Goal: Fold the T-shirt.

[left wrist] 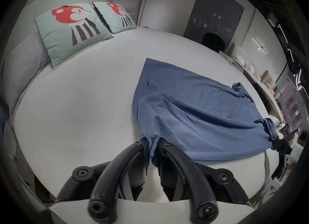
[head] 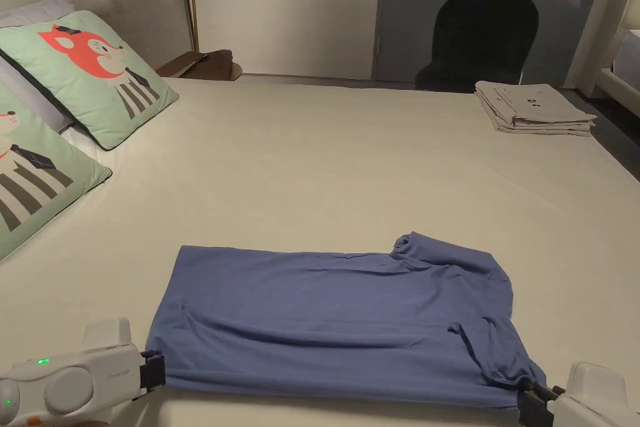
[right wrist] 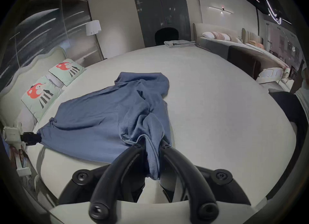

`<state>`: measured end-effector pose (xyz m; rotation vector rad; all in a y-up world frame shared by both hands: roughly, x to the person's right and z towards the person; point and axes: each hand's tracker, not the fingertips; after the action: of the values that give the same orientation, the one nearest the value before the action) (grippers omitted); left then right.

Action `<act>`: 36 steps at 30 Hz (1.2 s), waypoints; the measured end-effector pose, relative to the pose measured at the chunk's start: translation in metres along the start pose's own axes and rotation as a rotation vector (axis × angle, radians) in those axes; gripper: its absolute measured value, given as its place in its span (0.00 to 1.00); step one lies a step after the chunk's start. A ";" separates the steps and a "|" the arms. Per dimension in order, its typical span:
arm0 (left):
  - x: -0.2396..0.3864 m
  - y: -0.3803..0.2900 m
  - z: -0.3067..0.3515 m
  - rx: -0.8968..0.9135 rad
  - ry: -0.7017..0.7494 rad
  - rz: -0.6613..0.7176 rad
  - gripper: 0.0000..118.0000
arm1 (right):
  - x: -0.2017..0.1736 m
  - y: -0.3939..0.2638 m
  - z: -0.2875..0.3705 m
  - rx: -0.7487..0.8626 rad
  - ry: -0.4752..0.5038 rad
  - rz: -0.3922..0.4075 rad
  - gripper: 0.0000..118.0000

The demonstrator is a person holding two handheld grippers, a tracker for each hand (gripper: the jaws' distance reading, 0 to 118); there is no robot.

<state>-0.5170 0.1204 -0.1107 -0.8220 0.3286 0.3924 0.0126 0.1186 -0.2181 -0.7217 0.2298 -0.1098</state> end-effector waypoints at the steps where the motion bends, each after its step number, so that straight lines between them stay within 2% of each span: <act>1: -0.002 -0.007 0.004 -0.010 0.002 -0.009 0.05 | 0.001 -0.008 0.004 -0.007 -0.001 0.002 0.09; 5: -0.009 -0.029 0.011 -0.038 0.014 -0.014 0.05 | 0.000 -0.034 0.010 -0.044 -0.024 0.017 0.09; 9: -0.008 -0.047 0.006 -0.060 0.062 -0.074 0.05 | 0.003 -0.054 0.007 -0.075 -0.040 -0.014 0.09; 15: -0.003 -0.043 -0.001 -0.056 0.084 -0.116 0.08 | -0.006 -0.042 0.015 -0.083 -0.053 -0.020 0.12; 16: -0.002 -0.040 0.000 -0.063 0.090 -0.118 0.13 | -0.011 -0.037 0.019 -0.077 -0.070 -0.009 0.20; 17: 0.000 -0.036 0.002 -0.069 0.093 -0.116 0.27 | -0.016 -0.032 0.024 -0.046 -0.088 0.009 0.32; 18: 0.002 -0.031 0.006 -0.067 0.089 -0.105 0.53 | -0.019 -0.026 0.028 -0.001 -0.101 0.033 0.53; 19: 0.005 -0.026 0.012 -0.033 0.057 -0.085 0.69 | -0.024 -0.018 0.034 0.044 -0.099 0.054 0.67; 20: 0.008 -0.020 0.019 0.018 0.029 -0.072 0.80 | -0.029 -0.010 0.039 0.086 -0.099 0.067 0.79; 21: 0.014 -0.014 0.028 0.084 0.011 -0.060 0.87 | -0.036 0.000 0.045 0.138 -0.094 0.082 0.87; 27: 0.067 0.022 0.086 0.408 -0.071 -0.121 0.88 | -0.075 0.053 0.079 0.394 -0.055 0.176 0.87; 34: 0.111 0.043 0.121 0.682 -0.066 -0.230 0.87 | -0.111 0.085 0.101 0.597 -0.069 0.262 0.87; 35: 0.116 0.044 0.124 0.714 -0.059 -0.232 0.87 | -0.114 0.087 0.102 0.617 -0.072 0.267 0.86; 36: 0.119 0.044 0.126 0.744 -0.057 -0.238 0.84 | -0.117 0.088 0.104 0.637 -0.076 0.271 0.79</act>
<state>-0.4160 0.2683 -0.1102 -0.1151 0.2893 0.0514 -0.0738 0.2723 -0.1813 -0.0576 0.2021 0.1020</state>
